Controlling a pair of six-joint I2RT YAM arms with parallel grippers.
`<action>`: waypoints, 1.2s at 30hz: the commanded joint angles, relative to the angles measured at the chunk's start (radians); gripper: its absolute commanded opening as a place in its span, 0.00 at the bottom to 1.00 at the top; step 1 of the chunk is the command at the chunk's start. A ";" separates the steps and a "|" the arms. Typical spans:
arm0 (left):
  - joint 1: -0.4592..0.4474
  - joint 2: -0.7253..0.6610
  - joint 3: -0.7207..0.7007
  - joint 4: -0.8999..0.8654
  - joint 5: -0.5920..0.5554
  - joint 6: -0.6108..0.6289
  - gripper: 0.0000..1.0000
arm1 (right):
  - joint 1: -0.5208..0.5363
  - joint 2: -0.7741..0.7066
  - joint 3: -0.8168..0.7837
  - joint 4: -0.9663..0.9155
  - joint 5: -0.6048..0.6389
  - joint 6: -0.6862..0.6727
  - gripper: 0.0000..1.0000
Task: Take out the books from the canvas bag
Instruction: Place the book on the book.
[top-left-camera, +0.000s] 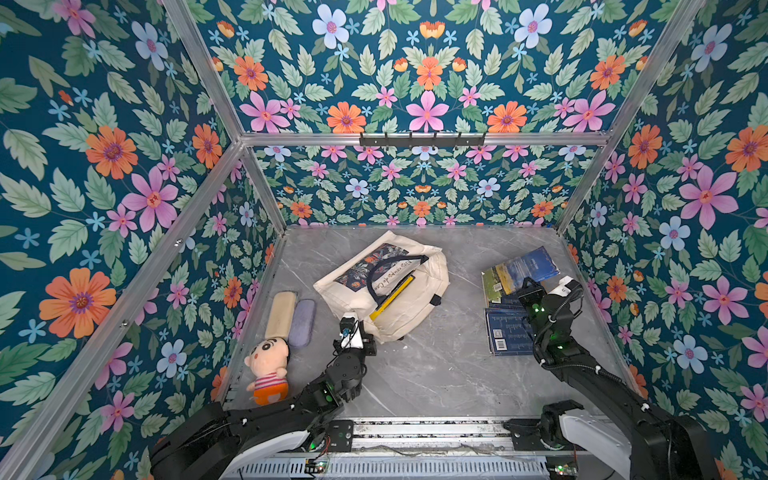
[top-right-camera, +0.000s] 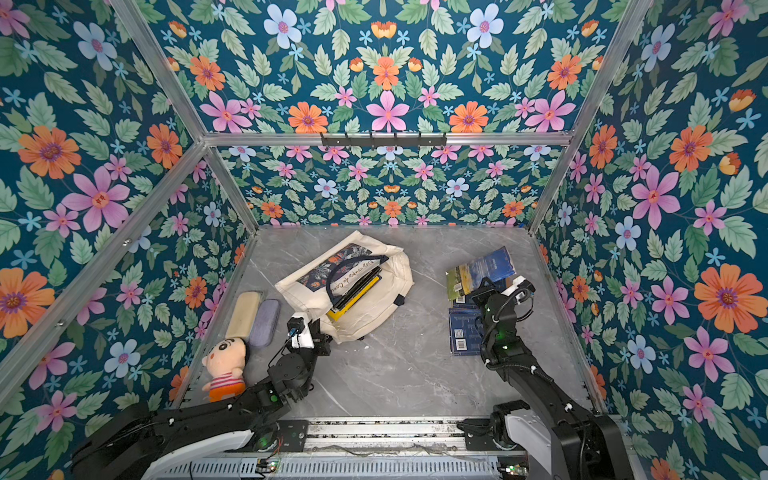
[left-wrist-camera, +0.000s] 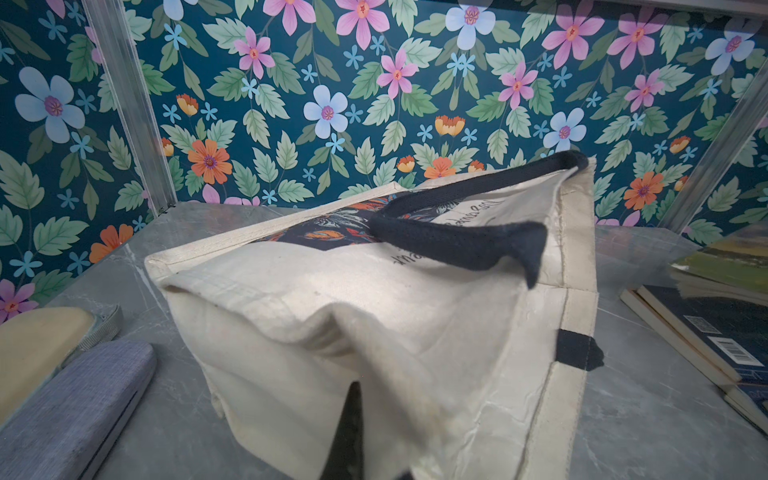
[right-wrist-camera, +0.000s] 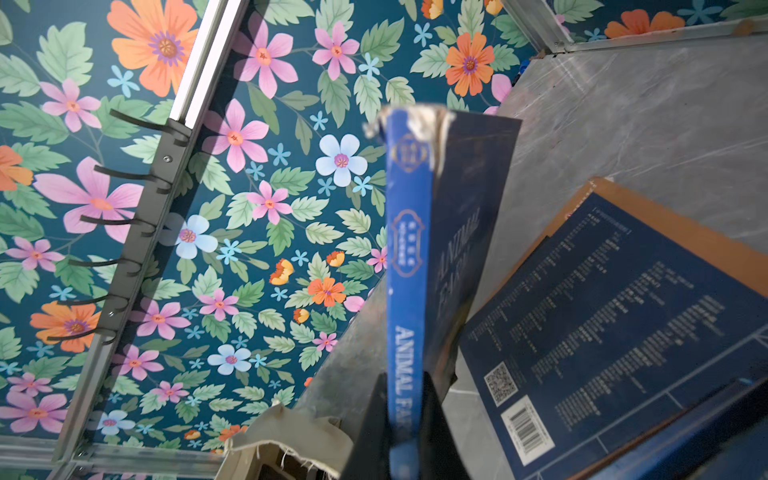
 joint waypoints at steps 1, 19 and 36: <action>0.002 0.002 0.007 -0.004 0.005 -0.001 0.00 | -0.015 0.045 -0.007 0.149 0.014 0.039 0.00; 0.001 0.021 0.013 0.001 0.010 0.003 0.00 | -0.039 0.264 -0.070 0.128 0.099 0.295 0.00; 0.001 0.019 0.016 -0.005 0.018 0.004 0.00 | -0.053 0.309 -0.002 -0.037 0.091 0.430 0.15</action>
